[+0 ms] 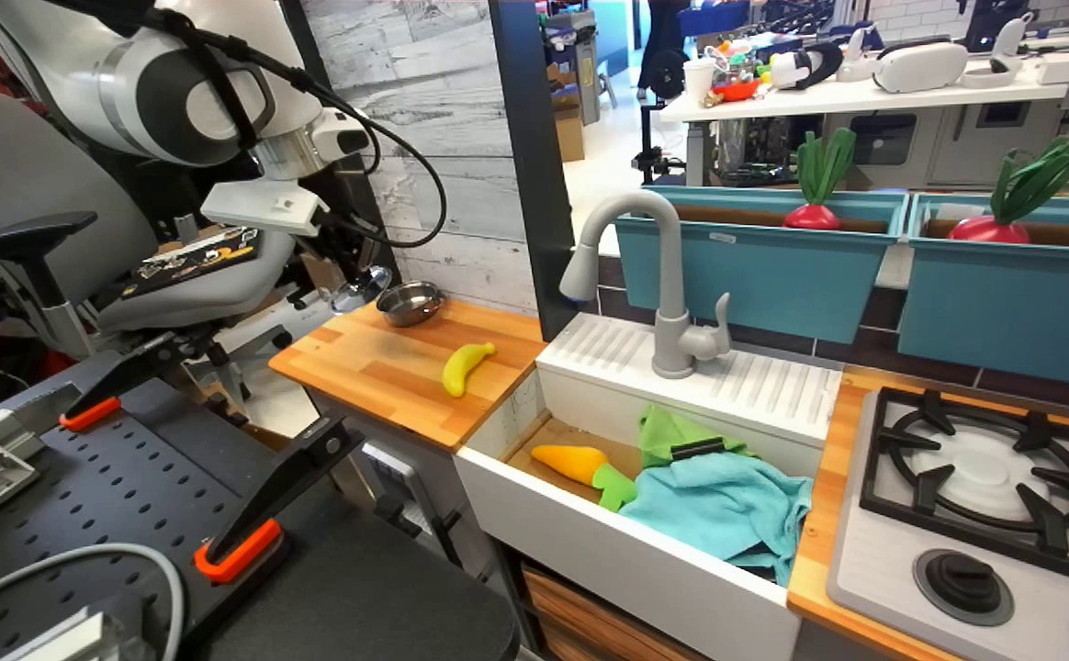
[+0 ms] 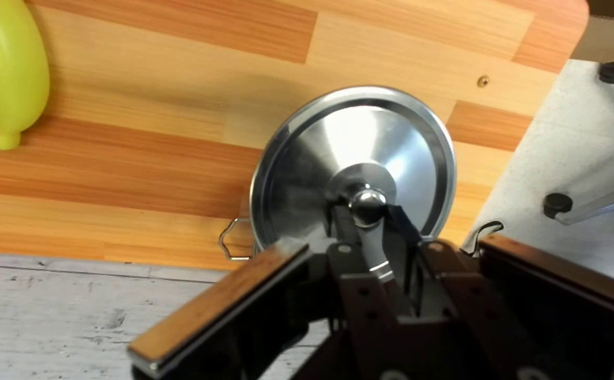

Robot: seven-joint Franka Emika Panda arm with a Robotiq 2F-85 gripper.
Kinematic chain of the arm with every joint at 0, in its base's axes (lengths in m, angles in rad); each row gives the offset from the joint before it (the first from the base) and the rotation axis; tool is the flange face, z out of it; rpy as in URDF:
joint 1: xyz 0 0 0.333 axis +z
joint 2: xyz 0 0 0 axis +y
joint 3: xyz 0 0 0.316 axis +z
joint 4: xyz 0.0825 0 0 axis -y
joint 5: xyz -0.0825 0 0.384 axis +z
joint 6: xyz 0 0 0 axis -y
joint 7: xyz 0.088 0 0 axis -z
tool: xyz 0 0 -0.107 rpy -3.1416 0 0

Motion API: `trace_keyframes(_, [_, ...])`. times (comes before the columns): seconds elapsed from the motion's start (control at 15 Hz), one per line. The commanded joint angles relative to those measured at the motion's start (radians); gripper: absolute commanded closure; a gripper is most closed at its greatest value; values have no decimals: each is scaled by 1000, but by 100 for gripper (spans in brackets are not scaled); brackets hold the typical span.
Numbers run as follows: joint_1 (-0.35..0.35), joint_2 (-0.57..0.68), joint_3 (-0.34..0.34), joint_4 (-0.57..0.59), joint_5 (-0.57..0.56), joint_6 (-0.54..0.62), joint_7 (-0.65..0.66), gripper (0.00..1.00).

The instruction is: Put the silver lid on the silver pot, move the banana to the left, push the faucet to the left

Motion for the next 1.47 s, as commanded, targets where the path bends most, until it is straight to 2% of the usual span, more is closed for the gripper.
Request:
trace_keyframes(0.0, [-58,4,40,28,-24,-4,-4,95])
trace_keyframes(0.4, [-67,61,48,129,-23,-49,-4,95])
trace_keyframes(1.4, [-44,304,42,455,-16,-190,-12,95])
